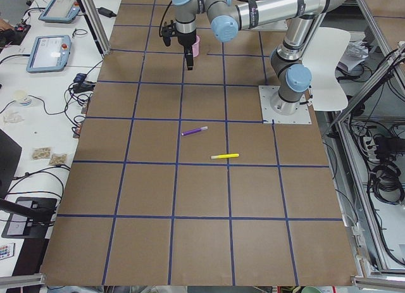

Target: Insert purple and pink pens into pink cup

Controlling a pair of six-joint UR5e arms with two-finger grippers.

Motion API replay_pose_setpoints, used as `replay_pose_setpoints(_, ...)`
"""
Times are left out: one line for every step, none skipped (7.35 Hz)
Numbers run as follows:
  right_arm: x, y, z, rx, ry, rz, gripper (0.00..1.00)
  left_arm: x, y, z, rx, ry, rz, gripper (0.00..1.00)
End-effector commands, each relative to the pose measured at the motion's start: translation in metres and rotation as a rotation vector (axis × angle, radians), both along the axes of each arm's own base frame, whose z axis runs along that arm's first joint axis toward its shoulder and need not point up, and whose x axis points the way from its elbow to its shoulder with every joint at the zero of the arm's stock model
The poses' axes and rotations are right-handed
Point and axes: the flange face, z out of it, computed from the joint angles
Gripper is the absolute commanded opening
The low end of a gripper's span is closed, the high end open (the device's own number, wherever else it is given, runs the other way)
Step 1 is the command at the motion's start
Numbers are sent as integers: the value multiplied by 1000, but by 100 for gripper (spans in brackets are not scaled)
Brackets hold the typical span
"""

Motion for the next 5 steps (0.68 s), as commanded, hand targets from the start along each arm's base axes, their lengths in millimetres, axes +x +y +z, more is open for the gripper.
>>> replay_pose_setpoints(-72, 11, -83, 3, -149, 58, 100, 59, -18, -25, -11, -4, 97, 100)
replay_pose_setpoints(-84, 11, -106, -2, -176, 86, 100, 75, -23, -38, 6, -8, 120, 100)
replay_pose_setpoints(-92, 9, -113, -17, -159, 89, 98, 105, -25, -56, 33, 3, 173, 100)
replay_pose_setpoints(-94, 7, -114, -33, -143, 90, 92, 152, -27, -82, 46, 10, 242, 100)
replay_pose_setpoints(-97, 4, -116, -47, -125, 92, 90, 171, -31, -105, 44, 9, 264, 100)
